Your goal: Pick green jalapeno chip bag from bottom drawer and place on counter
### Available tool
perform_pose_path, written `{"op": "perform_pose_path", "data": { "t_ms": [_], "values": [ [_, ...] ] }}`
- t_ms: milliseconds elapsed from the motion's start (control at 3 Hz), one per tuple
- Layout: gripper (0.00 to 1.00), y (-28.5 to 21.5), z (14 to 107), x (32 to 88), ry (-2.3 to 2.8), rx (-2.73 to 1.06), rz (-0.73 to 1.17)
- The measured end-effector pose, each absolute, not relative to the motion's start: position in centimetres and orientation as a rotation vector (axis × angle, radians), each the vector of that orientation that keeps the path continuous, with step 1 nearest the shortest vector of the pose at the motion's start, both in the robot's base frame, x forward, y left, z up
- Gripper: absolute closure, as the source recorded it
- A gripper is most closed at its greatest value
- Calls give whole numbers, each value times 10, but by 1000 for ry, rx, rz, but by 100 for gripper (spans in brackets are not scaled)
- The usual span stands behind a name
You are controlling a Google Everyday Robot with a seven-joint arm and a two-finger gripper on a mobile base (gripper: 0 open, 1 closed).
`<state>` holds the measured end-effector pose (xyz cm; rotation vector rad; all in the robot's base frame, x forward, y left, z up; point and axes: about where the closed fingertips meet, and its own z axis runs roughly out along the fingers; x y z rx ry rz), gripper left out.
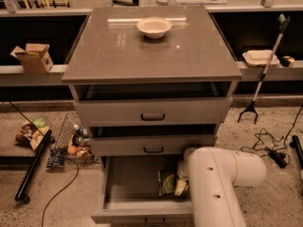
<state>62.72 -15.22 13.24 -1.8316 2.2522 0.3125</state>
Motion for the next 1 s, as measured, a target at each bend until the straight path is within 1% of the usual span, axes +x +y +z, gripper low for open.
{"op": "perform_pose_path", "data": {
  "t_ms": [333, 1000],
  "values": [
    [14, -158, 122, 626, 2283, -1844, 297],
    [61, -172, 125, 607, 2317, -1851, 279]
  ]
}}
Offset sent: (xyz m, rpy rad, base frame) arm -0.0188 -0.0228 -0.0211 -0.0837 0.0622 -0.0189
